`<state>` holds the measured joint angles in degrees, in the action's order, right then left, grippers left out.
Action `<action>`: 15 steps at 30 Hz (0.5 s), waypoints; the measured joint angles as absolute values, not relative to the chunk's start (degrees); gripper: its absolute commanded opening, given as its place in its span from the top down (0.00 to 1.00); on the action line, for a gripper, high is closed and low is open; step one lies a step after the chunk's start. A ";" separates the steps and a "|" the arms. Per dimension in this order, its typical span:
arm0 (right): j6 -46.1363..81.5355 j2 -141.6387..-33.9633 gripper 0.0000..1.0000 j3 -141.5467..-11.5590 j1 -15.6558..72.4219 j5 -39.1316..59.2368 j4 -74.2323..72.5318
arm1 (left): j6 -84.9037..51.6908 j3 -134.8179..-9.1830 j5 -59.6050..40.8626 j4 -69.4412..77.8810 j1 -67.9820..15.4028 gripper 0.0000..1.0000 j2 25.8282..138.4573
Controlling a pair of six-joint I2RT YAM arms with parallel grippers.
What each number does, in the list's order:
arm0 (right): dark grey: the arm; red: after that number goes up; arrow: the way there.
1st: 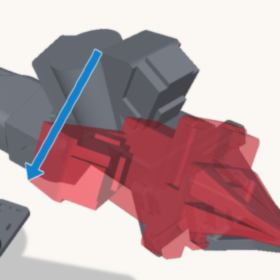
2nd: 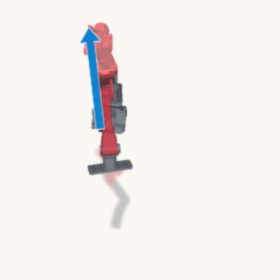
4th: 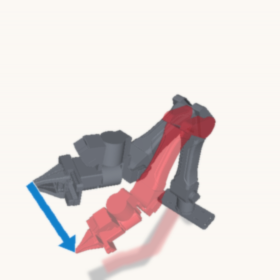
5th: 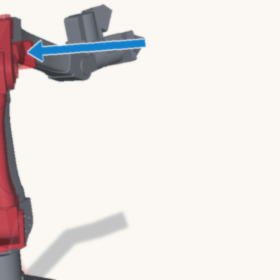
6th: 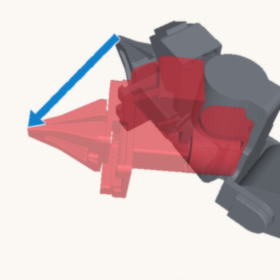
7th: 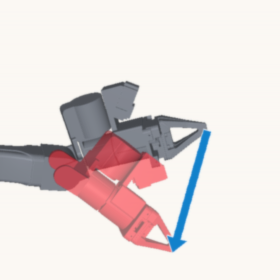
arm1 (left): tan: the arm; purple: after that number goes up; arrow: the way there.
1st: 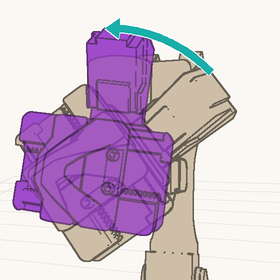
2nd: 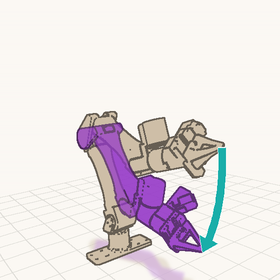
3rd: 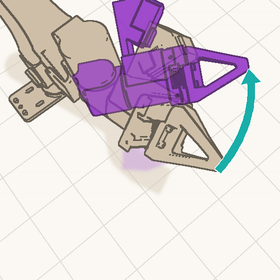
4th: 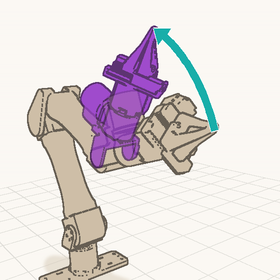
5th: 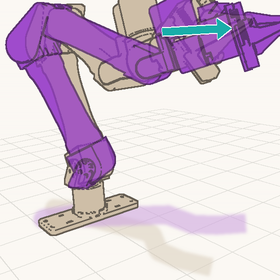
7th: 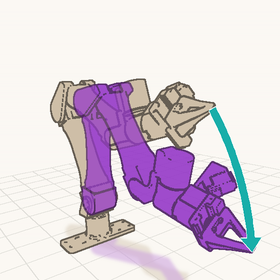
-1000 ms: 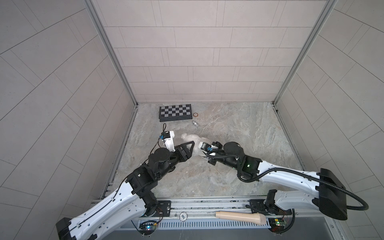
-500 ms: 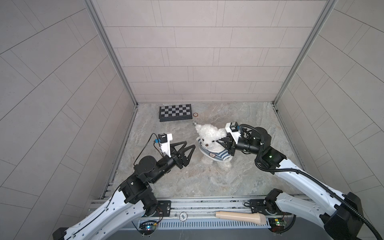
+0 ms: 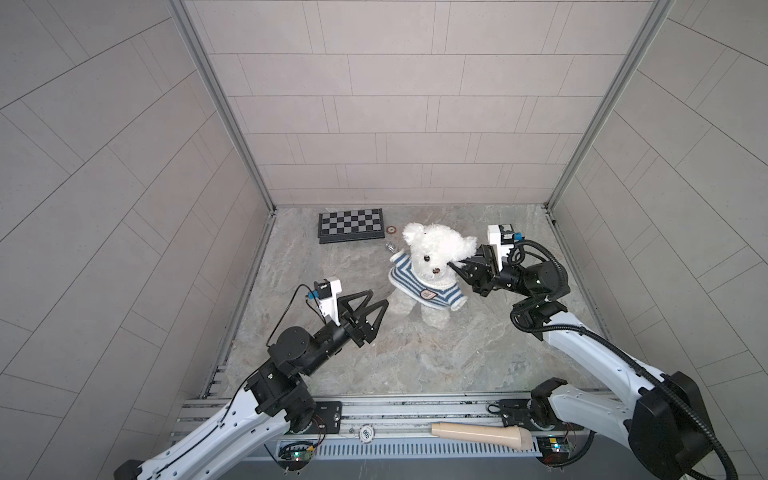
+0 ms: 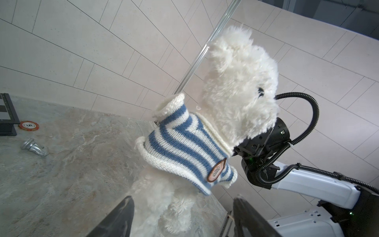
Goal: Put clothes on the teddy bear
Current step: 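Lift the bear upright with the right gripper while the left gripper opens and withdraws, then grasp the sweater hem with the left gripper while the right holds the bear's head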
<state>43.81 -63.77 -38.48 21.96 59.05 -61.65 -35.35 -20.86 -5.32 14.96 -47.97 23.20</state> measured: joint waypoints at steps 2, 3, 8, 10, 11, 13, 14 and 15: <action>46.52 -64.36 1.00 -38.79 21.96 60.27 -65.12 | -35.09 -20.56 -5.93 16.19 -47.94 0.08 23.81; 47.68 -64.55 1.00 -38.98 21.96 60.88 -66.57 | -34.94 -20.47 -6.33 16.86 -47.86 0.06 24.18; 51.53 -64.90 1.00 -40.71 21.96 63.00 -70.78 | -33.63 -19.86 -9.06 21.21 -47.62 0.05 26.20; 52.82 -64.93 1.00 -41.06 21.96 63.64 -72.23 | -33.08 -19.59 -10.61 23.51 -47.59 0.05 27.27; 53.47 -64.95 1.00 -41.21 21.96 63.90 -72.90 | -32.82 -19.57 -11.44 24.58 -47.59 0.05 27.94; 54.81 -65.08 1.00 -41.47 22.00 64.27 -74.22 | -32.27 -19.57 -12.97 26.81 -47.59 0.05 29.41; 55.48 -65.25 1.00 -41.67 22.11 64.38 -74.98 | -31.90 -19.57 -13.85 27.99 -47.59 0.04 30.35; 56.12 -65.47 1.00 -41.95 22.15 64.53 -75.64 | -31.42 -19.57 -14.76 29.02 -47.59 0.04 31.40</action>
